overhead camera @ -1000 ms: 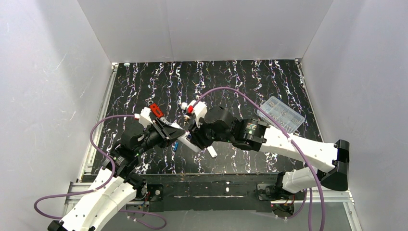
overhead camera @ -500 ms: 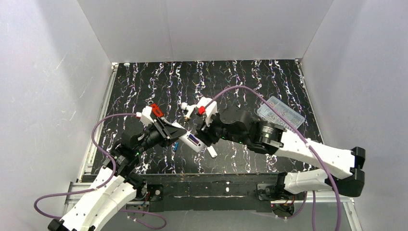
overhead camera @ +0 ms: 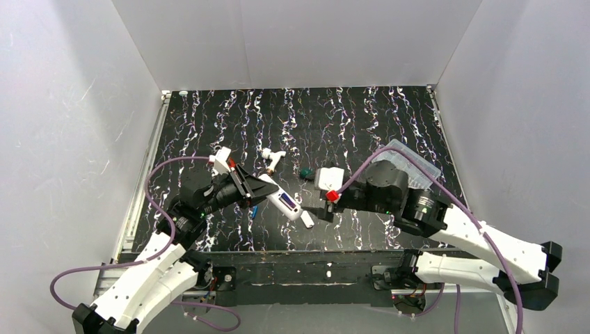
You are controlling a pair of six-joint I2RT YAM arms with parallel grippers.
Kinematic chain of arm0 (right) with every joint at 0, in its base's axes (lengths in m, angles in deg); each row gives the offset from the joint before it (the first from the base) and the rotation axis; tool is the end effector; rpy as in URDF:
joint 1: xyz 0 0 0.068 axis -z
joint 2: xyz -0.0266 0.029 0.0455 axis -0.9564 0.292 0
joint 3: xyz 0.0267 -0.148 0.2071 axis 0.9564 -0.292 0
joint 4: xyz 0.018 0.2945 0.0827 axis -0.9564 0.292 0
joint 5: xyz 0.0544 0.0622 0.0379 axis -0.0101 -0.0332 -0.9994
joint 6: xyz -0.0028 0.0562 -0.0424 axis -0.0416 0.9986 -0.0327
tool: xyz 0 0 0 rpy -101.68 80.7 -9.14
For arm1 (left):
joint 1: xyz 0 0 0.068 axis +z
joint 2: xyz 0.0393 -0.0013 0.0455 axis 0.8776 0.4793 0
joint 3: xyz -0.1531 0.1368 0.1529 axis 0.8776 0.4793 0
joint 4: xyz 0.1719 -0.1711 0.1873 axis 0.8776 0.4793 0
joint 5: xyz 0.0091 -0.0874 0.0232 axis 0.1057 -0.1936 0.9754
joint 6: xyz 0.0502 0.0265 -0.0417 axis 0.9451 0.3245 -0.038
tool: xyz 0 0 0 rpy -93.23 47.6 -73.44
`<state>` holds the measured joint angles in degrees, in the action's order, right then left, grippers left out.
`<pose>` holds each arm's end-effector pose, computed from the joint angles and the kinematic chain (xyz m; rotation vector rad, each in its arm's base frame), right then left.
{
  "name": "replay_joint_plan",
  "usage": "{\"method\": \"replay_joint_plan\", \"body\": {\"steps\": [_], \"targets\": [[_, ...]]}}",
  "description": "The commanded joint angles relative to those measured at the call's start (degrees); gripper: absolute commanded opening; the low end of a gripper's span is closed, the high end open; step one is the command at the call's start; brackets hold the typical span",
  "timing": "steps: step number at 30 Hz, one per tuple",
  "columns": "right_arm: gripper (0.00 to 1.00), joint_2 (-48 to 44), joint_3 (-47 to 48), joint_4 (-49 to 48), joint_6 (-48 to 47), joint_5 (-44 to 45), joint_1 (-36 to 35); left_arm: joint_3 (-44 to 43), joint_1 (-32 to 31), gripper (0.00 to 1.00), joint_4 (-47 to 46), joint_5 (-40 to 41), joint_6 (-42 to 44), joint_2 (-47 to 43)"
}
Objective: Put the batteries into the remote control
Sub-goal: Load the battery into the remote control.
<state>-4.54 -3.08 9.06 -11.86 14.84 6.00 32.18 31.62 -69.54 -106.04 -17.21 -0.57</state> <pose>0.1069 0.2638 0.3774 -1.2871 1.2328 0.6457 0.1915 -0.1385 0.3556 -0.0297 1.3891 -1.7871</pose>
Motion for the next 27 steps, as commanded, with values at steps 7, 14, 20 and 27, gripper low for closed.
{"method": "replay_joint_plan", "body": {"steps": [7,14,20,27], "targets": [[0.75,-6.39,-6.58,-9.67,-4.32,-26.2,10.39,-3.27,0.21,0.0,-8.17,-9.45,-2.02,3.15],[0.53,-5.84,-8.52,-14.87,-4.45,-31.06,10.69,-4.05,-0.13,0.0,-9.02,-12.43,-1.66,4.86],[0.52,-4.33,-7.55,-17.86,-3.11,-35.29,11.92,-5.39,-0.56,0.0,-8.41,-16.14,-0.23,5.82],[0.51,-3.0,-5.88,-17.05,-0.89,-41.49,14.01,-6.1,-1.34,0.0,-6.22,-18.86,1.47,5.88]]}}
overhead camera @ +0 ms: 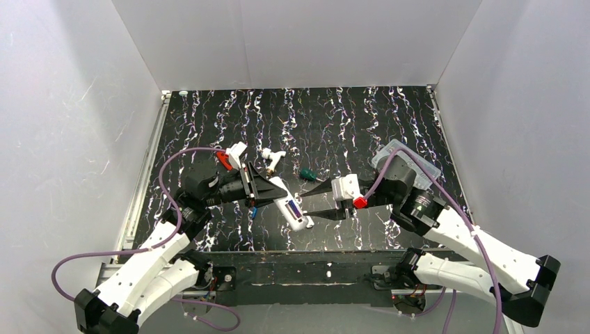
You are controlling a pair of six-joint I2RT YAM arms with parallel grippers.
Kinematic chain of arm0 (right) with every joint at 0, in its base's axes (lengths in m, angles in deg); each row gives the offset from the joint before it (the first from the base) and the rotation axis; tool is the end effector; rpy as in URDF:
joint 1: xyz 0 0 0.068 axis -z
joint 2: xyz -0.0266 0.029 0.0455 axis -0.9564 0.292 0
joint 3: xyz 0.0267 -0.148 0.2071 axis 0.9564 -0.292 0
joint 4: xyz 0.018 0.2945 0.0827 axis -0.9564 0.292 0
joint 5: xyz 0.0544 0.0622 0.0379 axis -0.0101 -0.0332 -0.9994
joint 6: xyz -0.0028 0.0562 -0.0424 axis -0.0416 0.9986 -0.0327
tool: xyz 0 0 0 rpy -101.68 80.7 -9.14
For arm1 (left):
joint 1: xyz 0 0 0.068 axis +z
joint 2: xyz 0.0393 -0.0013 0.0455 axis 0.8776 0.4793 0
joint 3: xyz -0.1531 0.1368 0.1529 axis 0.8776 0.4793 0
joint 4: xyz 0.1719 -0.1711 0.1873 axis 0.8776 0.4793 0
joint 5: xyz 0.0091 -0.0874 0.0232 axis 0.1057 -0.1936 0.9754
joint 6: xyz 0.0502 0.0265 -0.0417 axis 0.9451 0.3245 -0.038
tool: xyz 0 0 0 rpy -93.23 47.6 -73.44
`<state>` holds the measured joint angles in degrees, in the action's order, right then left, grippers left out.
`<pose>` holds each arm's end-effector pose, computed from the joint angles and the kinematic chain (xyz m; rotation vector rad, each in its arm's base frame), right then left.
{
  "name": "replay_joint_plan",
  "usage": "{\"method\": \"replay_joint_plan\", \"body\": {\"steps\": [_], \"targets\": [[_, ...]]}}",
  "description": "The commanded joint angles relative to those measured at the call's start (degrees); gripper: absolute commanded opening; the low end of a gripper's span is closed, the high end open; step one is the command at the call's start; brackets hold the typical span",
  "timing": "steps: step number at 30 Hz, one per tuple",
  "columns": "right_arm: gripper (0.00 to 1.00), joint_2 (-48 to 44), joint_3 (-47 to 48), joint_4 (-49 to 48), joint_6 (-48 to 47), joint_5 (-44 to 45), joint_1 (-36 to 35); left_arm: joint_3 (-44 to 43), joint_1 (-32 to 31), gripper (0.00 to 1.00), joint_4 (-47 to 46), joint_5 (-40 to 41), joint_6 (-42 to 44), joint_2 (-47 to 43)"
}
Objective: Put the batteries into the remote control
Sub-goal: Load the battery into the remote control.
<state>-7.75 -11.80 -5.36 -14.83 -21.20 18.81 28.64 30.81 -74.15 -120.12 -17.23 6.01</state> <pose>0.1271 0.2404 0.3615 -1.4333 0.8455 0.9531 0.1937 -0.1574 0.3608 0.2520 1.4543 -1.9002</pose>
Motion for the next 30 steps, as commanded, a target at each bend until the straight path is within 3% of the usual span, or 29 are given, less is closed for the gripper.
{"method": "replay_joint_plan", "body": {"steps": [1,7,30], "targets": [[0.51,0.39,2.94,-2.63,2.47,-6.16,1.48,-2.66,-0.56,0.0,-1.15,-4.98,2.01,-0.74],[0.51,1.82,3.65,-3.77,4.54,-9.29,3.0,-3.5,-1.01,0.0,3.25,-4.41,4.97,-1.16],[0.45,10.49,6.99,-3.99,2.94,-19.13,4.73,-3.5,-1.11,0.0,0.92,-4.69,3.58,-1.07]]}}
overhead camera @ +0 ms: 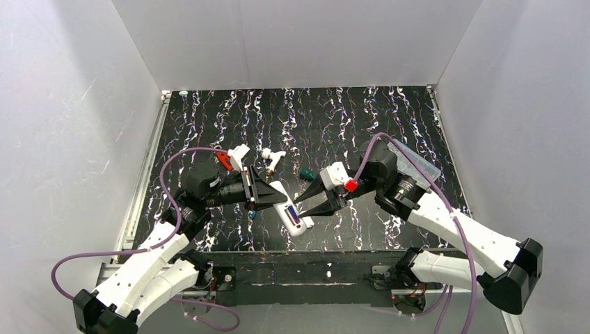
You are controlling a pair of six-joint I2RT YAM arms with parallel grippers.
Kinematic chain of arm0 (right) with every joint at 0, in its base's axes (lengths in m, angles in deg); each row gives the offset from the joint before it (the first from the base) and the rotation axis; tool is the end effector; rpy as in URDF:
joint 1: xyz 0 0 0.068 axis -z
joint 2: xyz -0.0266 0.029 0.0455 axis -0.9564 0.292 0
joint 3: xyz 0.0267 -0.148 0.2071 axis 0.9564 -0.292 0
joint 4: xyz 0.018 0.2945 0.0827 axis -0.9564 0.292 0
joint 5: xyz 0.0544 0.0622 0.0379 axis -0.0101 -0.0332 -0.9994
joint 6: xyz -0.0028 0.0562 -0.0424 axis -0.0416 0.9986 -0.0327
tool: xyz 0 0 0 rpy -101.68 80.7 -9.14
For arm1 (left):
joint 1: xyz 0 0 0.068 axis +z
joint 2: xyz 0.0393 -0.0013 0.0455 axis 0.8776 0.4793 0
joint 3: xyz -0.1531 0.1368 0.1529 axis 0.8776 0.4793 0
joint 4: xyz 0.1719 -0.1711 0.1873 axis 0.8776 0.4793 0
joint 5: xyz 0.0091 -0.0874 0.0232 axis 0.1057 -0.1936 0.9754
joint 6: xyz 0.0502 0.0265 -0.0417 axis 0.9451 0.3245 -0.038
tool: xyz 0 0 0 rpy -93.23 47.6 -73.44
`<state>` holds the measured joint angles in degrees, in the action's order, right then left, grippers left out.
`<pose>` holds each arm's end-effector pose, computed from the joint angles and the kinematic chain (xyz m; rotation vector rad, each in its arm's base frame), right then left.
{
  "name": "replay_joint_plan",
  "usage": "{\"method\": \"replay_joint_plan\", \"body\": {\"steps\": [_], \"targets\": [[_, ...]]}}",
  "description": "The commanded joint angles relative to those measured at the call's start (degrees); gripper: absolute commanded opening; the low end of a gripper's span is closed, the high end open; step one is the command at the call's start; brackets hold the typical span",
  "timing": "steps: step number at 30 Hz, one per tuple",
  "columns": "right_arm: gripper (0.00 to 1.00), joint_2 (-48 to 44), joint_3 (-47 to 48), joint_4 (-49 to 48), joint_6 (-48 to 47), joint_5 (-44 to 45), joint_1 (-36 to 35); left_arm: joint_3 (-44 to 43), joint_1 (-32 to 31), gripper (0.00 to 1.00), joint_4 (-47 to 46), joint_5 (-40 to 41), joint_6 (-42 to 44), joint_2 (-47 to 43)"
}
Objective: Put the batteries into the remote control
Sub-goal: Load the battery into the remote control.
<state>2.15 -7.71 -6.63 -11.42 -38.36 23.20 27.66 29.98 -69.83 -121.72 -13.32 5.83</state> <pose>0.1532 0.2571 0.3482 -1.5601 0.8222 1.1968 0.1914 -0.1616 0.3600 0.3112 1.4970 -1.8675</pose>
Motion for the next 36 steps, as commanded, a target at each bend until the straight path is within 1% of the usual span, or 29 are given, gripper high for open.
{"method": "replay_joint_plan", "body": {"steps": [1,16,23,36], "targets": [[0.45,0.9,3.07,-2.73,-0.56,-1.95,0.34,-2.52,-0.33,0.0,-3.4,-3.02,-0.38,-0.91],[0.45,5.33,5.31,-3.12,0.25,-4.62,0.32,-2.38,-0.44,0.0,-2.83,-2.65,-0.12,-1.54],[0.42,5.98,5.51,-2.79,0.54,-5.47,0.3,-2.29,-0.44,0.0,-2.44,-2.43,0.18,-2.08],[0.4,5.99,4.74,-2.14,0.02,-5.56,0.35,-2.22,-0.44,0.0,-2.61,-2.3,0.11,-2.02]]}}
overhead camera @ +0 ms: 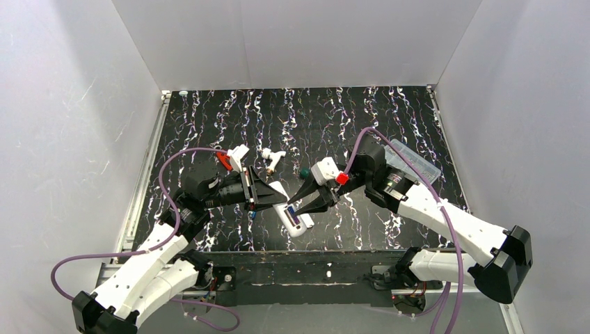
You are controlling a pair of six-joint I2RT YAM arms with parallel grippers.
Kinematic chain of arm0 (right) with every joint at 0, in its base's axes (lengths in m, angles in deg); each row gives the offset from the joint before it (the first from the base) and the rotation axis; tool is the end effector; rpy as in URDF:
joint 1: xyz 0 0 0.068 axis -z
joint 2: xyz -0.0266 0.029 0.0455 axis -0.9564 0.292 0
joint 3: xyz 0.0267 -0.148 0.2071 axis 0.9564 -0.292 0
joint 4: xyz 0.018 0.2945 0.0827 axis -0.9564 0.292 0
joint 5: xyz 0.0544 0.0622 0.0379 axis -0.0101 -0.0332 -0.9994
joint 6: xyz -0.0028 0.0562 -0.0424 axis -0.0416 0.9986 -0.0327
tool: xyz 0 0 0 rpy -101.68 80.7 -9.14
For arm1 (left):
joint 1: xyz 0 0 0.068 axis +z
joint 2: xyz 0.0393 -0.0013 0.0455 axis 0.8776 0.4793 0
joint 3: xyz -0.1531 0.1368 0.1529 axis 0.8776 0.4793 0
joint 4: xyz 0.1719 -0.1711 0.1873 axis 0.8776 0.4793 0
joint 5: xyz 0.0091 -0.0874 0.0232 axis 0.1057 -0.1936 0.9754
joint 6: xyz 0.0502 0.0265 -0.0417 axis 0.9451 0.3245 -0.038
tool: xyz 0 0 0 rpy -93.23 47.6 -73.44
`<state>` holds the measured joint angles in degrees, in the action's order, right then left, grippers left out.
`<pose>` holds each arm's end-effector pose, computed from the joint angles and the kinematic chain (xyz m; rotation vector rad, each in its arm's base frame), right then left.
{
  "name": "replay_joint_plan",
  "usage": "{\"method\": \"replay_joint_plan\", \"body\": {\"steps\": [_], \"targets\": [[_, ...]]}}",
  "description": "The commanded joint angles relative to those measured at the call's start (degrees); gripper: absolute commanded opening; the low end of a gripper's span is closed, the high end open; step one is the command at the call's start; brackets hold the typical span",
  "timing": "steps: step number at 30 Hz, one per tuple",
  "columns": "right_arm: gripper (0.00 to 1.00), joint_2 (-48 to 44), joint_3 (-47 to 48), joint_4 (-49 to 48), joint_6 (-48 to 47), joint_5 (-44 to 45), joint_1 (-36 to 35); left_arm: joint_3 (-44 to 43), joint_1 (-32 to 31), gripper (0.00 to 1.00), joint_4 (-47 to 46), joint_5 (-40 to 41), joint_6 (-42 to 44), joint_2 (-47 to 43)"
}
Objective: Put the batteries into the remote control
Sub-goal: Load the battery into the remote control.
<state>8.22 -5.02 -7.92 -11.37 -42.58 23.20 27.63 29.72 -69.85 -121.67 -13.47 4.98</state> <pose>0.1648 0.2741 0.3395 -1.6060 0.8071 1.2705 0.1875 -0.1605 0.3636 0.3201 1.4813 -1.8729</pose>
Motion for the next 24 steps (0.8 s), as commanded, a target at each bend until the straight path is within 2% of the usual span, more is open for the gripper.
{"method": "replay_joint_plan", "body": {"steps": [1,24], "targets": [[0.4,-0.09,2.09,-0.69,-0.1,-1.35,0.34,-2.17,-0.18,0.0,-2.65,-2.34,0.24,-1.11],[0.37,1.22,2.37,1.12,-1.5,-1.43,0.34,-2.7,-0.26,0.0,-3.07,-2.69,0.17,-0.6]]}}
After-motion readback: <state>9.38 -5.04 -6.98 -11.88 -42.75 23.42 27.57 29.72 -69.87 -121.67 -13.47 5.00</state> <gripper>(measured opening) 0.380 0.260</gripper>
